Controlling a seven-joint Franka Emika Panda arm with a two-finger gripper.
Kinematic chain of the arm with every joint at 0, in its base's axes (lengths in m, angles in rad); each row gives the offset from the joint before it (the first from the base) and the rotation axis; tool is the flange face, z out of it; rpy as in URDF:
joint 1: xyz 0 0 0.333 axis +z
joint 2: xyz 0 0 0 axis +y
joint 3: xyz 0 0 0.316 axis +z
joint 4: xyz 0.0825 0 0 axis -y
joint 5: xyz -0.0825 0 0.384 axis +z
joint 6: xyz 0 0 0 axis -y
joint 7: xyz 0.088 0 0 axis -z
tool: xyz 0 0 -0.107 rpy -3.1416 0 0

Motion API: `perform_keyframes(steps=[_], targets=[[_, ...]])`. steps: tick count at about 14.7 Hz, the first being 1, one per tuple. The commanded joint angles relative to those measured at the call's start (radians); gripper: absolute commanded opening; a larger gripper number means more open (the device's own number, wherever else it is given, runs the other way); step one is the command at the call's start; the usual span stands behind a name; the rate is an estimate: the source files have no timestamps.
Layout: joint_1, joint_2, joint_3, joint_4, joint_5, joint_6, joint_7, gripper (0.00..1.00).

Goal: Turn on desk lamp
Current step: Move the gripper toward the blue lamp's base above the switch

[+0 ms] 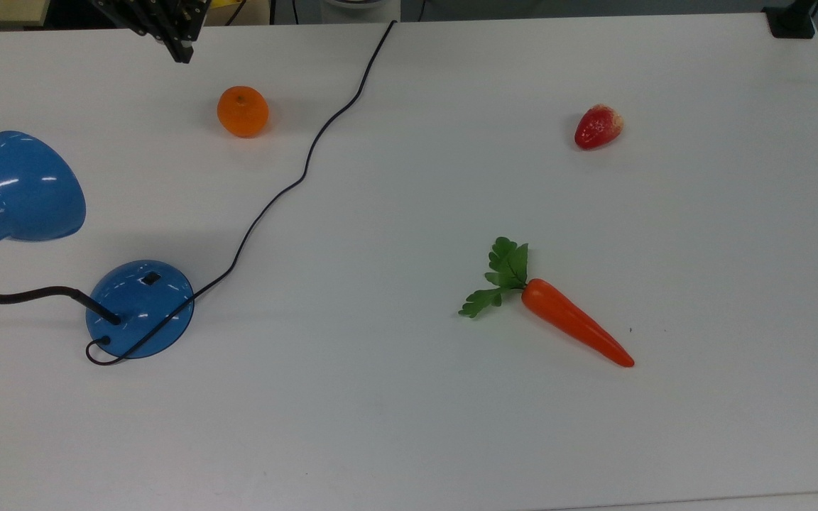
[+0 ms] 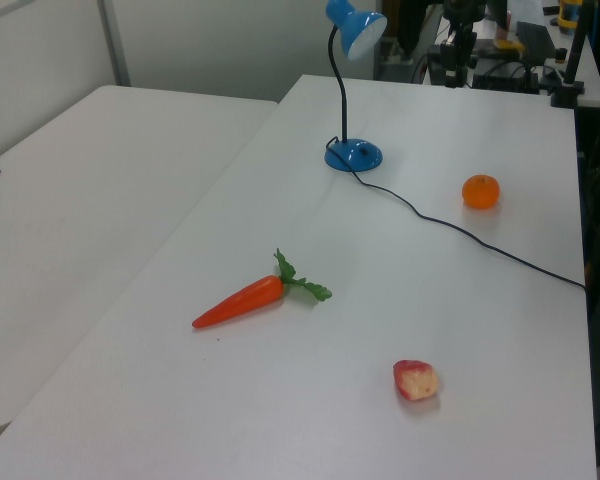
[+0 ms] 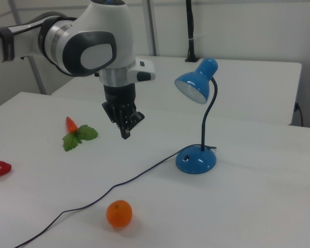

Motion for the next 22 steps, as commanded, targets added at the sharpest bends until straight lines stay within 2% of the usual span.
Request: perform_keyframes(steps=[1, 5, 14, 16, 20, 22], targets=[[-0.006, -0.013, -0.003, 0.000, 0.027, -0.006, -0.019, 0.03], [-0.006, -0.013, -0.009, -0.032, 0.046, 0.110, -0.002, 0.03], [-0.006, 0.012, -0.010, -0.175, 0.053, 0.521, 0.092, 0.03], [0.001, 0.035, -0.010, -0.203, 0.053, 0.607, 0.121, 0.03], [0.017, 0.131, -0.010, -0.200, 0.050, 0.772, 0.199, 0.02], [0.030, 0.154, -0.010, -0.198, 0.050, 0.783, 0.204, 0.02]])
